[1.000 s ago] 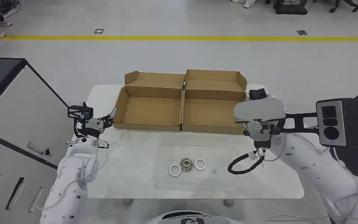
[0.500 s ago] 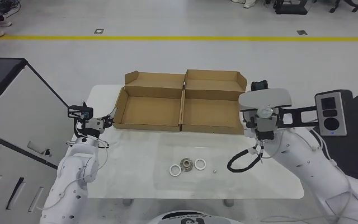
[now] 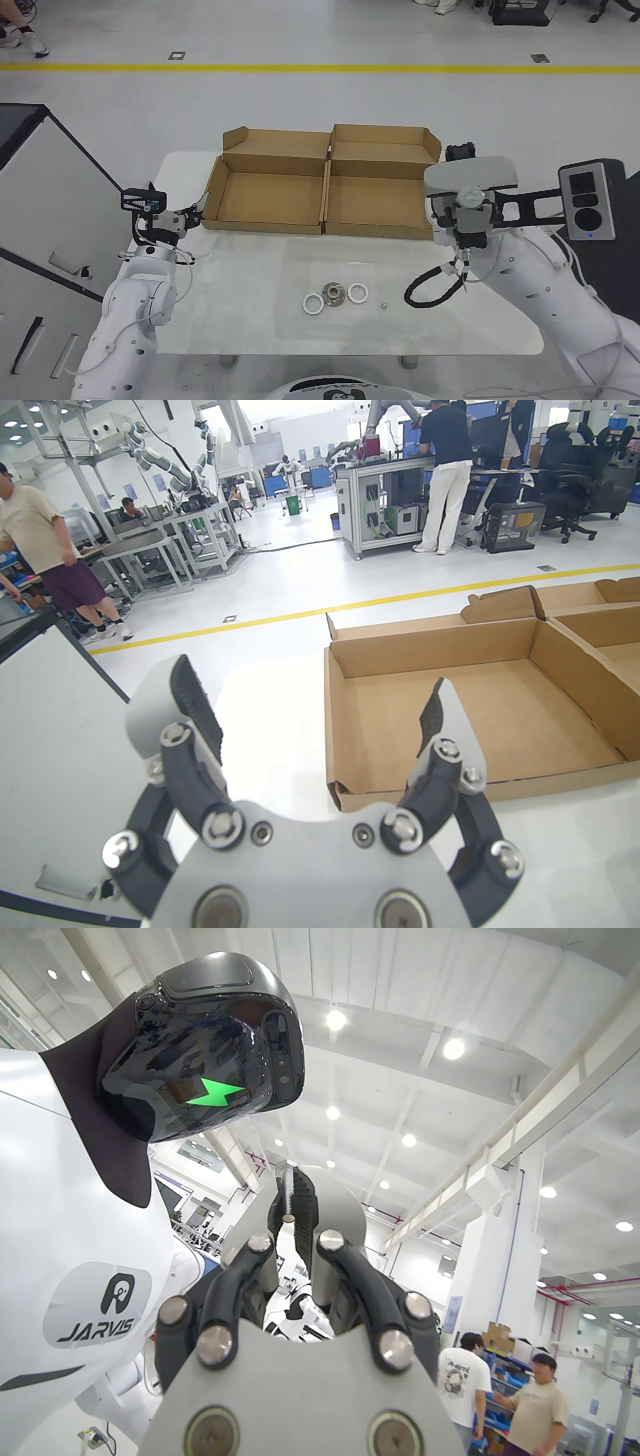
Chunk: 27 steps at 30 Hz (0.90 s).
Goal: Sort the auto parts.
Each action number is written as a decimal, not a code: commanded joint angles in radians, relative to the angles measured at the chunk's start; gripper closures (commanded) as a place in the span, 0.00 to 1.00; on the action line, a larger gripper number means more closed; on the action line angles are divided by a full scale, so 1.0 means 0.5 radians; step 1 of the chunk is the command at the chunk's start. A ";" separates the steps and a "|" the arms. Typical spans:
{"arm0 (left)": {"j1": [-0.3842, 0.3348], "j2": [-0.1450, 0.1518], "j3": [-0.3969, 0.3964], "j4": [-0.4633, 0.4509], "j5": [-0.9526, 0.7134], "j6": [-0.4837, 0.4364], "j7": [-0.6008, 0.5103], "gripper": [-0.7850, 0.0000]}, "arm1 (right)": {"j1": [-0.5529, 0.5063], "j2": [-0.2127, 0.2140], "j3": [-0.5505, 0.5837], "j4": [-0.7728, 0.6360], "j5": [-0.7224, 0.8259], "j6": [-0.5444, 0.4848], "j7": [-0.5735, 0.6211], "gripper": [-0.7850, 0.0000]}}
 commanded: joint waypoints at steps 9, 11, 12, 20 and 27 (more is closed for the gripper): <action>0.000 0.000 0.000 0.000 0.000 0.000 0.000 0.00 | 0.000 0.000 0.000 0.000 0.000 0.000 0.000 1.00; 0.000 0.000 0.000 0.000 0.000 0.000 0.000 0.00 | 0.000 0.000 0.000 0.000 0.000 0.000 0.000 1.00; 0.000 0.000 0.000 0.000 0.000 0.000 0.000 0.00 | 0.000 0.000 0.000 0.000 0.000 0.000 0.000 1.00; 0.000 0.000 0.000 0.000 0.000 0.000 0.000 0.00 | 0.000 0.000 0.000 0.000 0.000 0.000 0.000 1.00; 0.000 0.000 0.000 0.000 0.000 0.000 0.000 0.00 | -0.086 -0.002 0.137 0.049 0.152 0.074 0.224 1.00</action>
